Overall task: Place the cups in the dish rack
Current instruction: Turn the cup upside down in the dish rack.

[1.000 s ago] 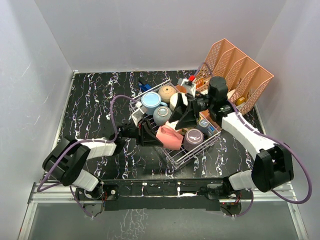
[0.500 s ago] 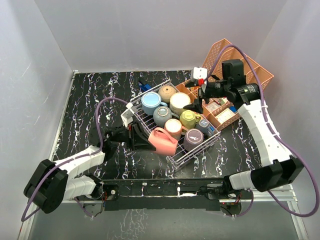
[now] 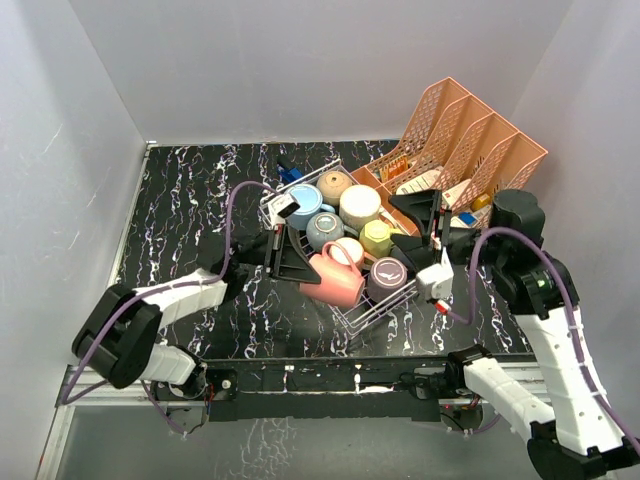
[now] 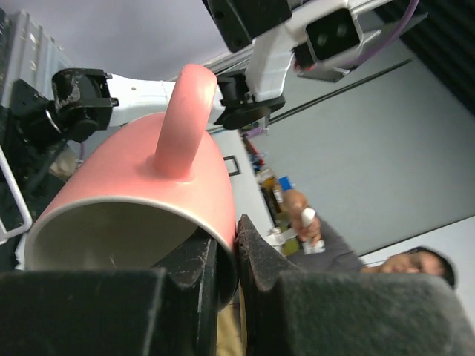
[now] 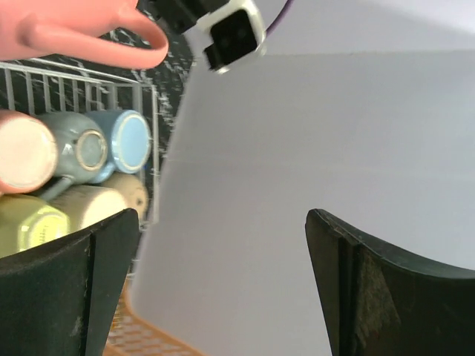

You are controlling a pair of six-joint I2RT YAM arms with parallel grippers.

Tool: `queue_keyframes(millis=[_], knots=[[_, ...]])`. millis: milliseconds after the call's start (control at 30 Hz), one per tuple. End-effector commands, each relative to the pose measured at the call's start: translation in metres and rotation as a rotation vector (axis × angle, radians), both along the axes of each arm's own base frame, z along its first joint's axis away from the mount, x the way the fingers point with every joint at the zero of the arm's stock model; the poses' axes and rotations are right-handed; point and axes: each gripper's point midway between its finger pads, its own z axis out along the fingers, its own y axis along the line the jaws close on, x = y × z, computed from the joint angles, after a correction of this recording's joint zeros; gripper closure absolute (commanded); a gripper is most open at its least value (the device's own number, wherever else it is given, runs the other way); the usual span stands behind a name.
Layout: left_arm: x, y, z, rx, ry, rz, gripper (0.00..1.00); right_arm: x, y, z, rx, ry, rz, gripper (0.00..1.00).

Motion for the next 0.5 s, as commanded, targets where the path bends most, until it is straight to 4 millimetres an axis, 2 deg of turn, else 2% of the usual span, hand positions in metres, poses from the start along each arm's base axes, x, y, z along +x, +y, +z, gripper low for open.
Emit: queue_keyframes(millis=[0, 133, 233, 467], knots=[[-0.014, 0.002, 0.040, -0.124, -0.014, -0.074, 1.00, -0.006, 0.009, 0.012, -0.013, -0.336, 0.102, 0.02], [-0.020, -0.010, 0.034, -0.103, 0.018, -0.132, 1.00, -0.015, 0.011, -0.005, -0.069, -0.500, 0.162, 0.01], [-0.024, -0.017, 0.033, -0.104, 0.020, -0.160, 1.00, -0.016, 0.012, -0.022, -0.128, -0.561, 0.192, 0.00], [-0.035, -0.033, 0.025, -0.071, 0.041, -0.244, 1.00, -0.029, 0.019, -0.053, -0.189, -0.660, 0.310, 0.09]])
